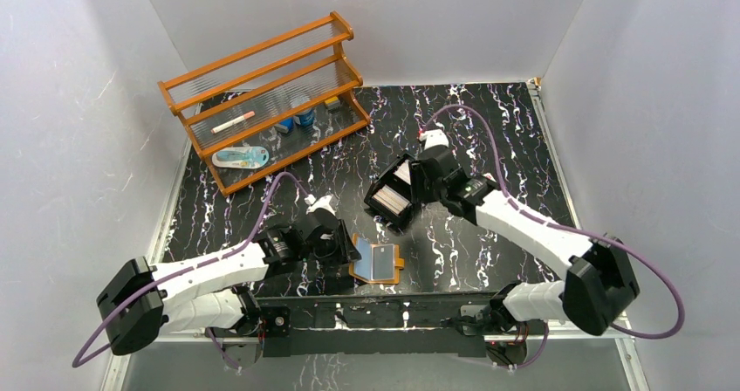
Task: Put the credit cards into the card holder
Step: Pick up the credit card from the storage box.
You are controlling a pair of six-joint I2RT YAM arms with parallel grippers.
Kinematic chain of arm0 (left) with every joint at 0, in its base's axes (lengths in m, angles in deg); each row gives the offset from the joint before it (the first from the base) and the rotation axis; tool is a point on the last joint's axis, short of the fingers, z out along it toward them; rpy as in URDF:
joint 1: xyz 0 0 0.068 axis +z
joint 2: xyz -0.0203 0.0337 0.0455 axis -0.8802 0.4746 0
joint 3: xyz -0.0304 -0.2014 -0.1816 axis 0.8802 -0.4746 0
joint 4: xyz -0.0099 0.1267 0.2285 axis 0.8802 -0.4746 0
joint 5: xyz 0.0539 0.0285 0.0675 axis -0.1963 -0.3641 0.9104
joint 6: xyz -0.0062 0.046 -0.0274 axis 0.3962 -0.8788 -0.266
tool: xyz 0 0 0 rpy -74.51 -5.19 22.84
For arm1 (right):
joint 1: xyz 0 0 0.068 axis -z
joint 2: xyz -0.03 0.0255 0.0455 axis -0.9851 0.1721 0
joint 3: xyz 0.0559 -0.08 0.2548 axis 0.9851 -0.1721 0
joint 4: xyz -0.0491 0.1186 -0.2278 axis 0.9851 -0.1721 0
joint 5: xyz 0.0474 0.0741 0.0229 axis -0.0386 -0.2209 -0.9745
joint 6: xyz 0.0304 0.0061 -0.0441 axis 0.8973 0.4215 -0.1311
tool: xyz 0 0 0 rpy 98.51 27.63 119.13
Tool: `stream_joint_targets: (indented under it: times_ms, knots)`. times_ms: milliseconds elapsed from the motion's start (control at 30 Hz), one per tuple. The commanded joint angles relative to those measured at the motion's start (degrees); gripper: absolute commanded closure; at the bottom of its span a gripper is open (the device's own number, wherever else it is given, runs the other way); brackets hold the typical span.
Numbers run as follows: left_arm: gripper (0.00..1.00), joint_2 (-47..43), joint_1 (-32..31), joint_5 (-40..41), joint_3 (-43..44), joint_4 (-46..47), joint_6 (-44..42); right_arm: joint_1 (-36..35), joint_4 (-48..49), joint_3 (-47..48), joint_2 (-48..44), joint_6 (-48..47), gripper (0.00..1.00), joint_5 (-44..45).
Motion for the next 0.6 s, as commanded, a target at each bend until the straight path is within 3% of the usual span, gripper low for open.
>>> stream_joint_targets:
  times_ms: [0,267,567]
  knots:
    - [0.73,-2.09,0.81,-0.59,-0.97,2.13,0.42,2.99,1.78,6.49,4.88,-11.16,0.46,-1.58]
    - [0.74,-0.74,1.45,-0.26,-0.59,-0.05,-1.24,4.09,4.62,12.68,15.12,-20.82,0.47,-0.53]
    - [0.81,-3.8,1.85,0.43,-2.89,-0.1,-1.52,4.08,4.15,15.69,23.17,-26.49,0.45,-1.84]
